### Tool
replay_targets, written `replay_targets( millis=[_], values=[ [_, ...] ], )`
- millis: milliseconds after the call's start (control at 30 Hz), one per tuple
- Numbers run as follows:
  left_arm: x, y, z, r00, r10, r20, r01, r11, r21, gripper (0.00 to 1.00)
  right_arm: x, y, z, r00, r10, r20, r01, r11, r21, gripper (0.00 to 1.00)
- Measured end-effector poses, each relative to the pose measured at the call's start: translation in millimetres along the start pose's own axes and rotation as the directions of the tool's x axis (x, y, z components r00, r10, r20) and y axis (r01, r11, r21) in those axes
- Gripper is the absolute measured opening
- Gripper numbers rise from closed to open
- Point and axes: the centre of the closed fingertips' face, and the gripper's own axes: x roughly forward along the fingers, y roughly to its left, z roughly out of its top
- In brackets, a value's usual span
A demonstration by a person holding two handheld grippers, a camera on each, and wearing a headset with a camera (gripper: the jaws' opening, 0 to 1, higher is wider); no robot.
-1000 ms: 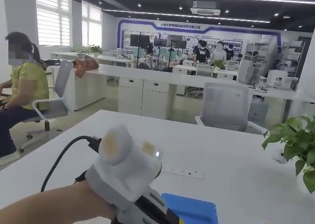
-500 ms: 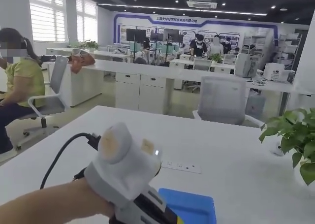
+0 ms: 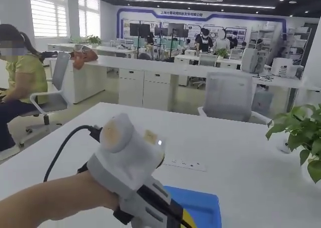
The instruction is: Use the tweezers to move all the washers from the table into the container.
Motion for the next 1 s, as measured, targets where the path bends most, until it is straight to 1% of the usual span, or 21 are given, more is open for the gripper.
replay_targets(
  millis=[33, 133, 200, 267, 333, 433, 500, 533, 567, 600, 633, 667, 700, 733, 767, 800, 833, 900, 933, 967, 1000],
  values=[
    [1.1, 0.7, -3.6, 0.9999, 0.005, -0.010, -0.005, 1.000, 0.005, 0.00, 0.1, -1.3, -2.5, 0.9999, 0.002, -0.011, -0.002, 1.000, -0.004, 0.07],
    [3.9, 4.2, -14.7, 0.9993, 0.020, -0.031, -0.019, 1.000, 0.010, 0.00, 1.1, -8.7, -12.5, 0.9977, 0.001, -0.068, -0.002, 1.000, -0.016, 0.07],
    [4.8, 5.1, -20.0, 0.9991, 0.020, -0.039, -0.019, 1.000, 0.011, 0.00, 1.6, -14.1, -16.7, 0.9955, -0.007, -0.095, 0.001, 0.998, -0.062, 0.05],
    [7.1, 9.8, -25.5, 0.9979, 0.040, -0.052, -0.038, 0.999, 0.022, 0.00, 2.9, -18.0, -20.7, 0.9913, -0.012, -0.131, 0.001, 0.996, -0.086, 0.04],
    [7.5, 16.0, -26.9, 0.9969, 0.063, -0.047, -0.062, 0.998, 0.028, 0.00, 5.0, -22.8, -21.7, 0.9884, -0.019, -0.151, 0.001, 0.993, -0.122, 0.03],
    [6.4, 23.8, -31.0, 0.9960, 0.083, -0.035, -0.082, 0.996, 0.031, 0.00, 6.8, -28.6, -21.9, 0.9833, -0.029, -0.180, -0.001, 0.986, -0.165, 0.02],
    [6.1, 26.2, -34.1, 0.9956, 0.088, -0.033, -0.087, 0.996, 0.032, 0.00, 7.7, -32.3, -23.1, 0.9789, -0.047, -0.199, 0.005, 0.979, -0.206, 0.02],
    [5.8, 29.4, -34.4, 0.9941, 0.106, -0.026, -0.105, 0.994, 0.032, 0.00, 8.1, -32.5, -23.1, 0.9787, -0.049, -0.200, 0.005, 0.977, -0.211, 0.02],
    [5.4, 29.7, -36.1, 0.9935, 0.111, -0.024, -0.111, 0.994, -0.002, 0.00, 8.8, -31.8, -23.6, 0.9777, -0.046, -0.205, 0.001, 0.977, -0.213, 0.02],
    [5.2, 28.0, -38.4, 0.9943, 0.101, -0.033, -0.102, 0.994, -0.024, 0.00, 9.2, -31.1, -24.7, 0.9764, -0.040, -0.212, -0.006, 0.977, -0.214, 0.02],
    [5.3, 29.1, -42.6, 0.9929, 0.107, -0.051, -0.109, 0.993, -0.044, 0.00, 10.2, -30.5, -25.9, 0.9749, -0.037, -0.220, -0.011, 0.976, -0.216, 0.02],
    [5.1, 27.4, -46.6, 0.9926, 0.098, -0.071, -0.102, 0.994, -0.045, 0.00, 10.6, -30.4, -27.3, 0.9730, -0.039, -0.228, -0.013, 0.975, -0.224, 0.02],
    [4.8, 25.0, -50.1, 0.9933, 0.079, -0.084, -0.082, 0.996, -0.037, 0.00, 11.4, -29.6, -29.3, 0.9706, -0.038, -0.238, -0.021, 0.971, -0.238, 0.02],
    [4.8, 26.7, -51.3, 0.9925, 0.088, -0.085, -0.092, 0.994, -0.050, 0.00, 11.8, -28.2, -30.3, 0.9690, -0.033, -0.245, -0.028, 0.970, -0.243, 0.02],
    [4.7, 24.5, -55.1, 0.9926, 0.074, -0.096, -0.083, 0.992, -0.093, 0.00, 12.3, -27.0, -31.1, 0.9675, -0.029, -0.251, -0.034, 0.969, -0.245, 0.02],
    [4.9, 24.3, -56.3, 0.9932, 0.063, -0.097, -0.072, 0.993, -0.089, 0.00, 12.6, -26.4, -32.3, 0.9656, -0.028, -0.259, -0.040, 0.966, -0.255, 0.02],
    [5.2, 25.1, -57.5, 0.9929, 0.067, -0.098, -0.076, 0.993, -0.088, 0.00, 12.7, -26.5, -32.6, 0.9648, -0.027, -0.262, -0.043, 0.966, -0.257, 0.02],
    [6.4, 23.1, -64.1, 0.9911, 0.059, -0.119, -0.069, 0.994, -0.079, 0.01, 12.6, -27.4, -33.4, 0.9623, -0.023, -0.271, -0.051, 0.964, -0.261, 0.02],
    [6.8, 25.3, -68.5, 0.9883, 0.071, -0.135, -0.082, 0.994, -0.076, 0.03, 12.5, -27.8, -33.6, 0.9612, -0.024, -0.275, -0.053, 0.962, -0.268, 0.02],
    [7.0, 25.8, -70.9, 0.9873, 0.071, -0.142, -0.083, 0.994, -0.075, 0.04, 12.7, -27.6, -34.0, 0.9588, -0.021, -0.283, -0.060, 0.959, -0.276, 0.02],
    [7.5, 25.3, -72.2, 0.9881, 0.061, -0.142, -0.074, 0.993, -0.091, 0.04, 13.1, -26.5, -35.3, 0.9546, -0.014, -0.298, -0.075, 0.955, -0.286, 0.02]
  ],
)
